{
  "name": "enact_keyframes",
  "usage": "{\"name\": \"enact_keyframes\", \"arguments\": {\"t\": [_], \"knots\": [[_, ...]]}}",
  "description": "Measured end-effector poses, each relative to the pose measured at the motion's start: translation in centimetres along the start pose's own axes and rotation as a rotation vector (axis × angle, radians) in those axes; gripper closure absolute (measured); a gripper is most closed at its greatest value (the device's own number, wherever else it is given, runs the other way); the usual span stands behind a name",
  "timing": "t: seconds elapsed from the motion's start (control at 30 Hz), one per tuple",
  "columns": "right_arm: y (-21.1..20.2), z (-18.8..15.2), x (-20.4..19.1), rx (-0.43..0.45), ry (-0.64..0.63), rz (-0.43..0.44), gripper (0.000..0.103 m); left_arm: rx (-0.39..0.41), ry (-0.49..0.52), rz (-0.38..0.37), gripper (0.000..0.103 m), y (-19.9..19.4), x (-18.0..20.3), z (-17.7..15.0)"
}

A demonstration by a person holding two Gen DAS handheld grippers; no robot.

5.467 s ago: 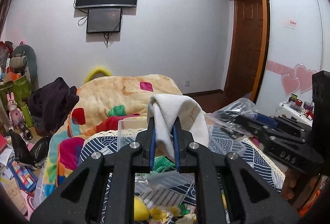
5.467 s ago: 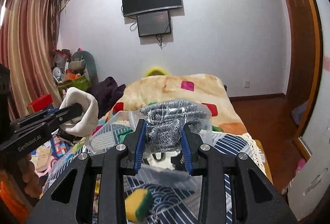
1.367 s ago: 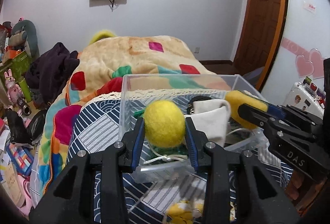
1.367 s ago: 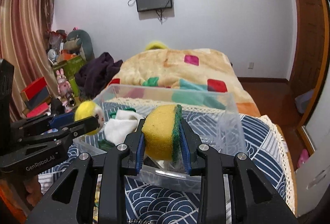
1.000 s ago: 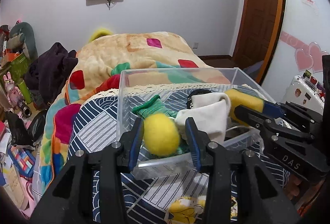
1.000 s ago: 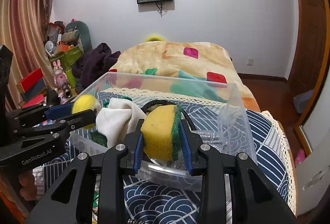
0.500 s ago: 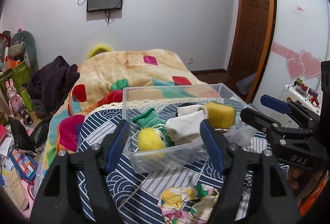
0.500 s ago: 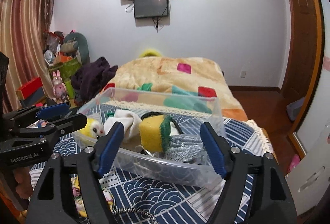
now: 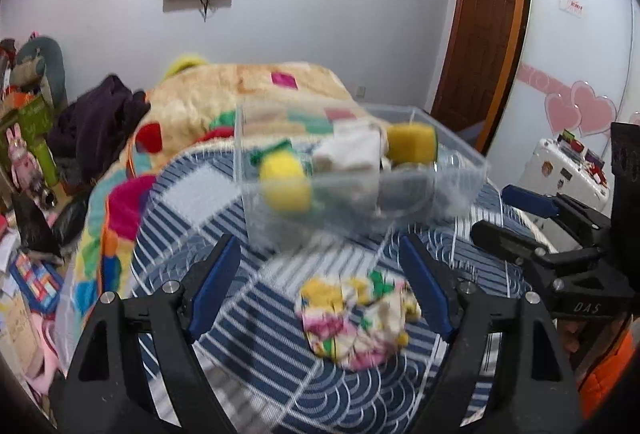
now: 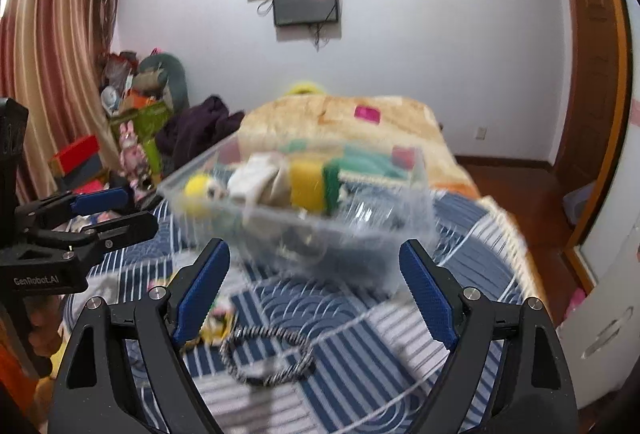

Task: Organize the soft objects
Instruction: 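Grasp the floral cloth with the left tool while the right tool grasps the braided cord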

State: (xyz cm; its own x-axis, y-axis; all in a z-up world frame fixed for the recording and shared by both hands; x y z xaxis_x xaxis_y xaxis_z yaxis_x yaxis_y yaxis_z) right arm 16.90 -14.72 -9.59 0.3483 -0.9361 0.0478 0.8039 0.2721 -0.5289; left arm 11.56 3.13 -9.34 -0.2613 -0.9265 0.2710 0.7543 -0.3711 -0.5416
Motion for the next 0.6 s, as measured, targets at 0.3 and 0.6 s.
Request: {"name": "enact_keyframes", "arguments": {"t": [0.3, 0.6], "knots": [[1.6, -3.8, -2.6, -0.13, -0.081, 0.077, 0.018, -0.08, -0.033, -0.014, 0.021, 1.3, 0.3, -3.7], [2.4, -5.1, -2.6, -0.177, -0.11, 0.056, 0.059, -0.129, -0.041, -0.067, 0.021, 2.9, 1.1, -4.9]]}}
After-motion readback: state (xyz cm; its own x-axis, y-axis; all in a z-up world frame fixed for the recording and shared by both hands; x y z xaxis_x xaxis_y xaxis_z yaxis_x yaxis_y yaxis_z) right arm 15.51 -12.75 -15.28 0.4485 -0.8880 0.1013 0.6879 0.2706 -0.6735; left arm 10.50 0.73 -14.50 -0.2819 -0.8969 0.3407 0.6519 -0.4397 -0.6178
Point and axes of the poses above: each gripper's, at about its wrist camera, not at the fingertips, and y roughly the way its jaws point, x to its right, z to its top, the point moved 3 cm from there along y, roughly the way its jaws point, and after that the axes turned 15 degrees about -z, right-handed, at the moved point
